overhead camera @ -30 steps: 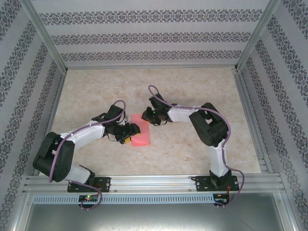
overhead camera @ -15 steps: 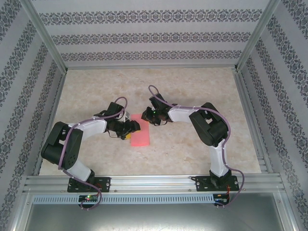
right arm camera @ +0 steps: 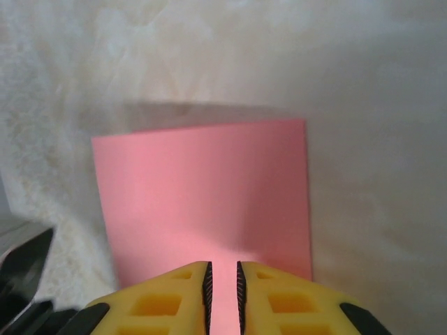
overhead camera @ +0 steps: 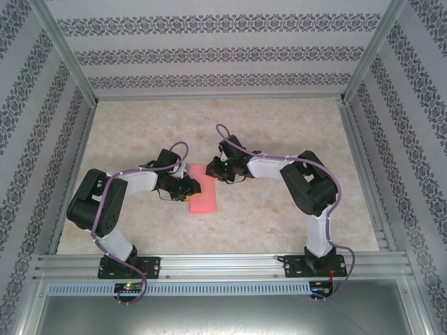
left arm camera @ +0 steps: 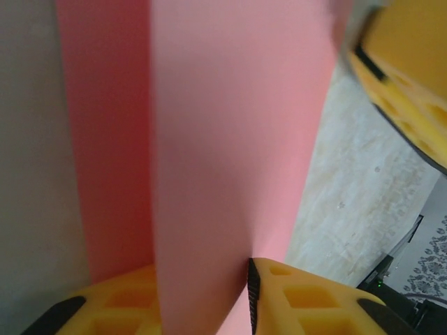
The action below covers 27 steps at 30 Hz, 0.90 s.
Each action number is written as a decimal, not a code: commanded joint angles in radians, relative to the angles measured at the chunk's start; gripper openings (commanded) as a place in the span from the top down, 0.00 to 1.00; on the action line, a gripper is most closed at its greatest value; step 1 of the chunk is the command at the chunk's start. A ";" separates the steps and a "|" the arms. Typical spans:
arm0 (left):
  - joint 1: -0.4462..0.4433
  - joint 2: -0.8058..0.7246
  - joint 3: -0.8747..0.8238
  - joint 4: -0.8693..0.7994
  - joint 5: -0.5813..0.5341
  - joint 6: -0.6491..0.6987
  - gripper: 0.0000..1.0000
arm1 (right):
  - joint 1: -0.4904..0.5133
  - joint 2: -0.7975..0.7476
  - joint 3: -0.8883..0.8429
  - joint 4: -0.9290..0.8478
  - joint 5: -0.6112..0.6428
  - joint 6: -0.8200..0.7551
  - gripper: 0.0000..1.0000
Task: Fold a paper plane with a square sheet of paper (pick it up from the middle)
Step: Fold the triangle a second time at the center of the table.
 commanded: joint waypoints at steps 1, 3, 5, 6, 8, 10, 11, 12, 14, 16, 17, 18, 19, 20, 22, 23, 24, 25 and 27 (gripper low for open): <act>0.012 0.007 0.014 -0.038 -0.011 0.032 0.72 | 0.010 -0.075 -0.054 -0.016 -0.031 -0.034 0.84; 0.012 0.004 0.016 -0.039 -0.010 0.030 0.72 | 0.023 -0.088 -0.081 -0.035 -0.038 -0.028 0.88; 0.011 -0.002 0.018 -0.042 -0.010 0.032 0.72 | 0.040 -0.097 -0.108 -0.049 -0.034 -0.024 0.91; 0.012 -0.006 0.018 -0.046 -0.011 0.030 0.72 | 0.047 -0.099 -0.121 -0.051 -0.035 -0.022 0.93; 0.012 -0.017 0.012 -0.046 -0.008 0.028 0.72 | 0.061 -0.098 -0.134 -0.051 -0.036 -0.020 0.96; 0.012 -0.030 -0.001 -0.042 -0.007 0.022 0.71 | 0.072 -0.085 -0.133 -0.050 -0.038 -0.021 0.97; 0.012 -0.034 -0.007 -0.038 -0.005 0.018 0.71 | 0.075 -0.077 -0.132 -0.052 -0.039 -0.022 0.98; 0.011 -0.039 -0.015 -0.033 -0.003 0.012 0.70 | 0.078 -0.069 -0.129 -0.051 -0.038 -0.022 0.99; 0.012 -0.049 -0.031 -0.018 0.005 0.003 0.70 | 0.082 -0.053 -0.127 -0.054 -0.036 -0.020 0.99; 0.012 -0.065 -0.051 -0.007 0.007 -0.010 0.69 | 0.083 -0.038 -0.124 -0.061 -0.027 -0.022 0.99; 0.011 -0.073 -0.062 0.006 0.014 -0.018 0.69 | 0.084 -0.031 -0.122 -0.065 -0.018 -0.020 0.99; 0.012 -0.079 -0.074 0.019 0.020 -0.027 0.69 | 0.085 -0.026 -0.122 -0.067 -0.009 -0.020 0.99; 0.012 -0.085 -0.087 0.034 0.030 -0.038 0.69 | 0.083 -0.021 -0.121 -0.071 0.003 -0.020 0.99; 0.011 -0.091 -0.102 0.048 0.039 -0.047 0.69 | 0.084 -0.016 -0.118 -0.074 0.015 -0.018 0.99; 0.012 -0.097 -0.121 0.068 0.049 -0.059 0.69 | 0.083 -0.005 -0.113 -0.073 0.039 -0.013 0.99; 0.012 -0.100 -0.129 0.074 0.049 -0.061 0.69 | 0.081 0.001 -0.111 -0.069 0.050 -0.012 0.99; 0.012 -0.101 -0.129 0.073 0.047 -0.060 0.69 | 0.077 0.005 -0.107 -0.063 0.056 -0.008 0.99; 0.012 -0.102 -0.130 0.075 0.043 -0.060 0.69 | 0.074 0.011 -0.101 -0.056 0.058 -0.008 0.99; 0.011 -0.101 -0.129 0.077 0.042 -0.062 0.69 | 0.069 0.019 -0.084 -0.053 0.063 -0.015 0.99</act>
